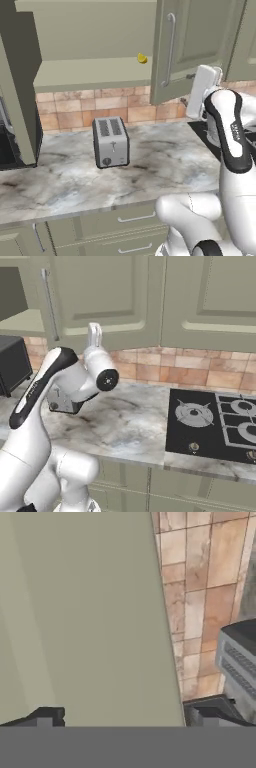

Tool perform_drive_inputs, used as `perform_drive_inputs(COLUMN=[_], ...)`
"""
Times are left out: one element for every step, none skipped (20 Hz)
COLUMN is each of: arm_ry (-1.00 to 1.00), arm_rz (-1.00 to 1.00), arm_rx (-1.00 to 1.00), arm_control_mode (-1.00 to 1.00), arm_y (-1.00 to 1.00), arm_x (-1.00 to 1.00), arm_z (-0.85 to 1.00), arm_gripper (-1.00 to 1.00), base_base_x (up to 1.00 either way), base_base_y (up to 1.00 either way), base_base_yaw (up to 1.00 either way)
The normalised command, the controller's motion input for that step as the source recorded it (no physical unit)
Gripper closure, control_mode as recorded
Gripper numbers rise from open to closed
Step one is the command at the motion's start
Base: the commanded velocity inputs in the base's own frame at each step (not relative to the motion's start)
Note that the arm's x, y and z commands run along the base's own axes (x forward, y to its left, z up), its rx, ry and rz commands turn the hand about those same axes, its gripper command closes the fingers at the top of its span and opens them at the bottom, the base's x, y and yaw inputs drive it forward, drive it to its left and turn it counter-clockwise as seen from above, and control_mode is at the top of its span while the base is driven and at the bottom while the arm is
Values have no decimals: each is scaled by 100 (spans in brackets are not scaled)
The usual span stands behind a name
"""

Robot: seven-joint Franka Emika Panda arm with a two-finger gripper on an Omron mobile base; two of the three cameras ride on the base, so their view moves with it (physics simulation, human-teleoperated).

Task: Pick the lemon wedge from the counter and place it in the cabinet. Then close the cabinet.

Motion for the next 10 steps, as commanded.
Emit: perform_drive_inputs(arm_ry=[42, 44, 46, 44, 41, 37, 30, 23, 16, 9], arm_rz=[-39, -37, -36, -35, -33, -31, -29, -28, -27, -27], arm_rx=[0, 0, 0, 0, 0, 0, 0, 0, 0, 0], arm_control_mode=[-100, -100, -100, -100, -100, -100, -100, -100, -100, -100], arm_y=[7, 5, 9, 12, 11, 13, 14, 7, 7, 0], arm_x=[66, 72, 85, 91, 100, 100, 100, 100, 100, 100], arm_z=[1, 0, 0, 0, 0, 0, 0, 0, 0, -6], arm_gripper=[-100, -100, -100, -100, -100, -100, -100, -100, -100, -100], base_base_x=[0, 0, 0, 0, 0, 0, 0, 0, 0, 0], base_base_y=[0, 0, 0, 0, 0, 0, 0, 0, 0, 0], base_base_yaw=[0, 0, 0, 0, 0, 0, 0, 0, 0, 0])
